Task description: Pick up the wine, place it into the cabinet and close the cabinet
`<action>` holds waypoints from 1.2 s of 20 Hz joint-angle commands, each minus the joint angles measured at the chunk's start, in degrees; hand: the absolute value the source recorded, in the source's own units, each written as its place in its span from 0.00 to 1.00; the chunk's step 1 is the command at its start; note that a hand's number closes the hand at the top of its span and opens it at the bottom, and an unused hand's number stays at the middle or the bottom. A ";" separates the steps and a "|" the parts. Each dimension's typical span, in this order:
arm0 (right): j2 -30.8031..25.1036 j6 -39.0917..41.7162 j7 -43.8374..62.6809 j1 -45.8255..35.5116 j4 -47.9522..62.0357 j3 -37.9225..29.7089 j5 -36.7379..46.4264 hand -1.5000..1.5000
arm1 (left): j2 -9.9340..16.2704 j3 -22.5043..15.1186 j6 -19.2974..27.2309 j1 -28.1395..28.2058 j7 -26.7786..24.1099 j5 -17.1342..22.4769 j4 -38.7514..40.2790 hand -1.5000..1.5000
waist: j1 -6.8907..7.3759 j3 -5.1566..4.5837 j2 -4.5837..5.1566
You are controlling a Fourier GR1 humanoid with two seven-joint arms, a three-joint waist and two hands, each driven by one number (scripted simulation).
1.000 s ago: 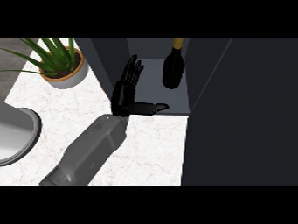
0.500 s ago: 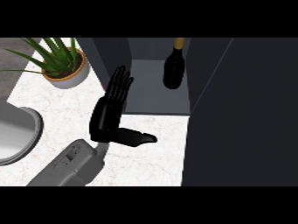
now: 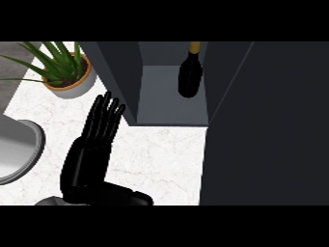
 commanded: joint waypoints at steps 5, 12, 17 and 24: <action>-6.50 10.15 2.93 3.47 -3.54 6.18 -2.61 1.00 | 7.82 3.85 1.88 13.60 -1.43 -1.23 -13.26 0.00 | 0.53 -0.03 -0.13; -2.72 8.12 9.68 3.79 -3.74 17.51 -3.61 1.00 | 12.78 10.70 -0.97 23.20 -3.18 -0.22 -19.25 0.00 | 0.51 -0.06 0.06; 0.47 5.39 12.91 5.66 -9.00 28.23 1.18 1.00 | 16.57 19.30 -9.86 33.03 -6.54 6.17 -21.33 0.00 | 0.51 -0.12 -0.14; 4.97 -5.34 16.03 -2.55 -5.28 44.07 14.57 1.00 | 19.23 31.44 -21.78 41.00 -9.71 11.55 -17.34 0.00 | 0.30 -0.18 -0.21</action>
